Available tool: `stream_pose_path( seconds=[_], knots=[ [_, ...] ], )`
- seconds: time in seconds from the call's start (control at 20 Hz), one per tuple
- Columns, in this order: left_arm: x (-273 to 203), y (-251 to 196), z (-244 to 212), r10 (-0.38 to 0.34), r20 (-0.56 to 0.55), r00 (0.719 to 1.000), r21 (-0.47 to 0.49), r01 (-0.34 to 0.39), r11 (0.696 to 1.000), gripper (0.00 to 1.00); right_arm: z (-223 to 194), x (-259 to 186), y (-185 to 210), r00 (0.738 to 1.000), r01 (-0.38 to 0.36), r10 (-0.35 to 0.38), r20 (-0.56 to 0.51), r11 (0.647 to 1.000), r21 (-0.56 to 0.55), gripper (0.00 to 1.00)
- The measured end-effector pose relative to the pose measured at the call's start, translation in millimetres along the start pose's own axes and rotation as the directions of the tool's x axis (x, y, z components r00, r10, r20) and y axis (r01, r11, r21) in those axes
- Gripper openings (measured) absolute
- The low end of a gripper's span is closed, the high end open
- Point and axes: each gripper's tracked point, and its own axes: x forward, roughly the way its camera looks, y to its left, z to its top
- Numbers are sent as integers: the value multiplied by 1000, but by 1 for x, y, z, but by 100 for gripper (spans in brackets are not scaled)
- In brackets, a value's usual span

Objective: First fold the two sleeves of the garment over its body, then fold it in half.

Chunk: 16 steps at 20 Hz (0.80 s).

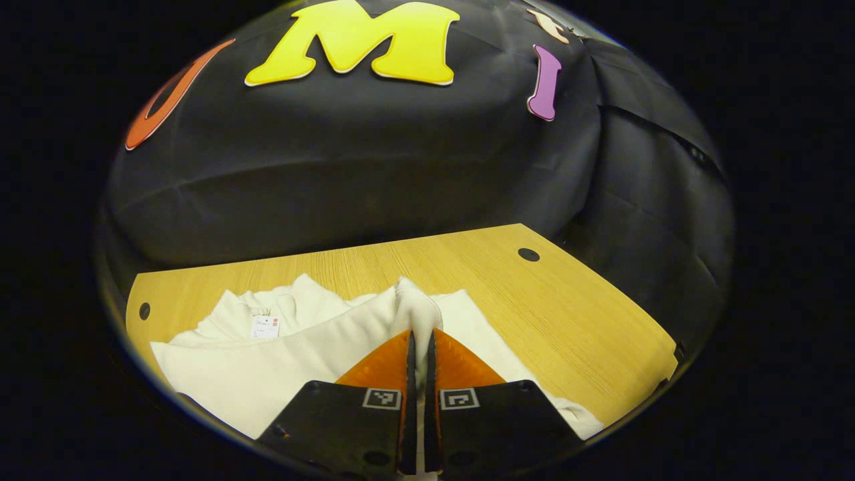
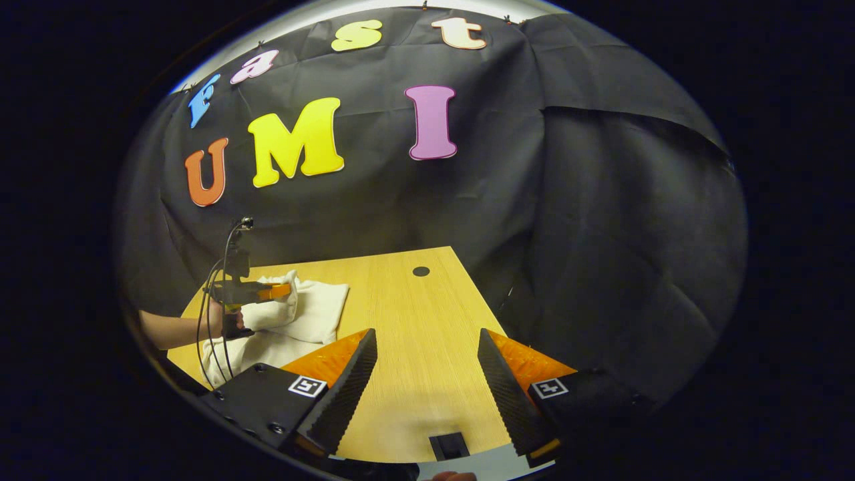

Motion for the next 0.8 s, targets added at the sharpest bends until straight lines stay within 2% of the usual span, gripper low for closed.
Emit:
stream_pose_path(
  seconds=[0.1,0.3,0.35,0.4,0.45,0.5,0.6,0.75,0.8],
  knots=[
    [13,2,-7,17,-1,1000,-18,-17,1000,10,-4,0,4,1000,-2,1,-25,1000,-14,95],
    [29,-8,-35,-3,-57,998,-98,-3,995,14,-5,-1,13,999,-6,4,-47,999,-41,95],
    [30,-12,-36,-7,-55,998,-112,1,994,22,-5,-1,15,999,-9,6,-50,999,-45,95],
    [28,-17,-32,-19,-37,999,-125,14,992,41,-5,-1,18,998,-18,16,-53,999,-44,95],
    [26,-22,-25,-25,-14,1000,-129,23,991,49,-5,-1,24,998,-31,28,-54,999,-44,95],
    [23,-23,-20,-12,1,1000,-127,13,992,88,-3,0,27,998,-37,34,-51,998,-49,95],
    [17,-20,-17,7,9,1000,-120,-5,993,100,3,0,38,998,-60,58,-35,997,-57,95],
    [0,-31,-9,-28,43,999,-164,34,986,100,9,0,54,995,-101,100,-14,993,-69,95],
    [-8,-28,-7,-10,47,999,-162,18,987,99,10,0,60,993,-117,116,-10,991,-73,95]
  ],
)
